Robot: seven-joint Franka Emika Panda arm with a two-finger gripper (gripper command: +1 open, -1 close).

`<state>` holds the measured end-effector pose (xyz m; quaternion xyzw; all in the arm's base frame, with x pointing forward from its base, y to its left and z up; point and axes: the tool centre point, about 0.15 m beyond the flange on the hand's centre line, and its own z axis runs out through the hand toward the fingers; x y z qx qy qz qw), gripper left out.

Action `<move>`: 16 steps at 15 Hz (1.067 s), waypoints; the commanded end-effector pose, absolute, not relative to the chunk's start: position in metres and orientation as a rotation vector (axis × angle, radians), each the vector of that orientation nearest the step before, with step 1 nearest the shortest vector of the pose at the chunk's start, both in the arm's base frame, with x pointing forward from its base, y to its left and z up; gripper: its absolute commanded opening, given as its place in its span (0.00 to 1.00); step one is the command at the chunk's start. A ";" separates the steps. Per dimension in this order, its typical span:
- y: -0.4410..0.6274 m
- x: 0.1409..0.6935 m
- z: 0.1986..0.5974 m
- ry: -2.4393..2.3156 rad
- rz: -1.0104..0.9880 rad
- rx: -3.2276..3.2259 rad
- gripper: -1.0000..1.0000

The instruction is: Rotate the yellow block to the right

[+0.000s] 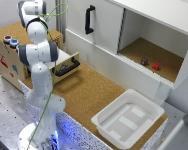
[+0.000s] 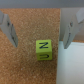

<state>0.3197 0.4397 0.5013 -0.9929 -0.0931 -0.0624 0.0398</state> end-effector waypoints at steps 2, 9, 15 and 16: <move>0.453 0.309 0.513 -0.649 -0.179 -2.842 1.00; 0.494 0.325 0.520 -1.492 0.112 -2.585 1.00; 0.469 0.347 0.529 -2.074 0.227 -2.398 1.00; 0.464 0.350 0.531 -2.156 0.225 -2.357 1.00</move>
